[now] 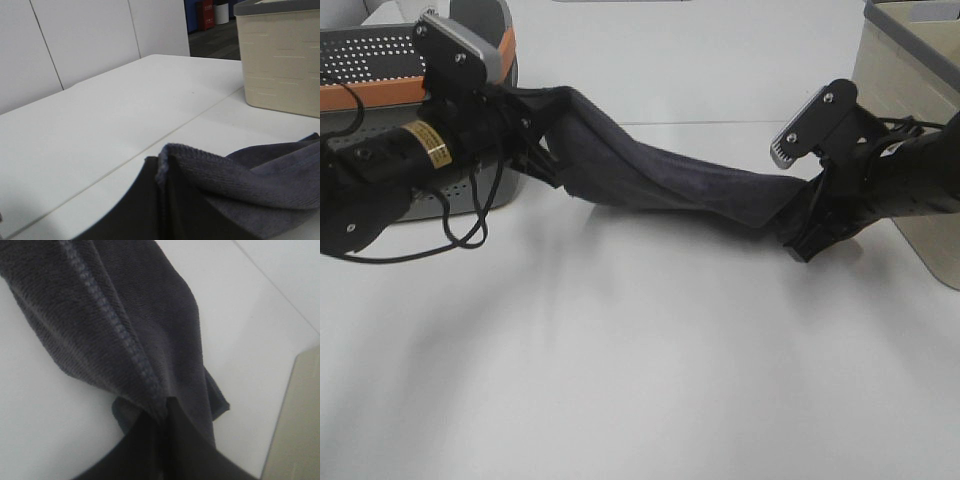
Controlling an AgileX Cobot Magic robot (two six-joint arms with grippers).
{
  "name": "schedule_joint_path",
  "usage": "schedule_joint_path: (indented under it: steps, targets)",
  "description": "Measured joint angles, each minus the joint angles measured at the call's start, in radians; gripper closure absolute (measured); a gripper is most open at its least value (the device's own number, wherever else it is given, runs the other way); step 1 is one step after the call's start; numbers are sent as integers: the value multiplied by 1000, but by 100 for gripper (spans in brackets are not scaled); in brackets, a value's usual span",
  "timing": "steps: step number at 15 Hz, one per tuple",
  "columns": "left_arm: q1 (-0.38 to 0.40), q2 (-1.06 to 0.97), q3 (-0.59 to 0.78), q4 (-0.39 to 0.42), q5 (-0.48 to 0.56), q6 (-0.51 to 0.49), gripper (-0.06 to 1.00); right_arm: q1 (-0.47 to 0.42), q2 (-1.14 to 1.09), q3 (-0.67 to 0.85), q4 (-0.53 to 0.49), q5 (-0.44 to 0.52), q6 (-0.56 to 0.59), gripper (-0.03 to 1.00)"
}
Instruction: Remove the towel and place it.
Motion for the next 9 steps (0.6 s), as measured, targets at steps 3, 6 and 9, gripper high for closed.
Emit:
schedule_joint_path:
  steps: [3, 6, 9]
  targets:
    - [0, -31, 110, 3, -42, 0, 94, 105, 0, 30, -79, 58, 5, 95]
    - [0, -39, 200, 26, -66, 0, 94, 162, -1, 75, -116, 124, 5, 95]
    - [0, -39, 260, 29, -90, 0, 91, 162, -2, 100, -119, 150, 5, 95]
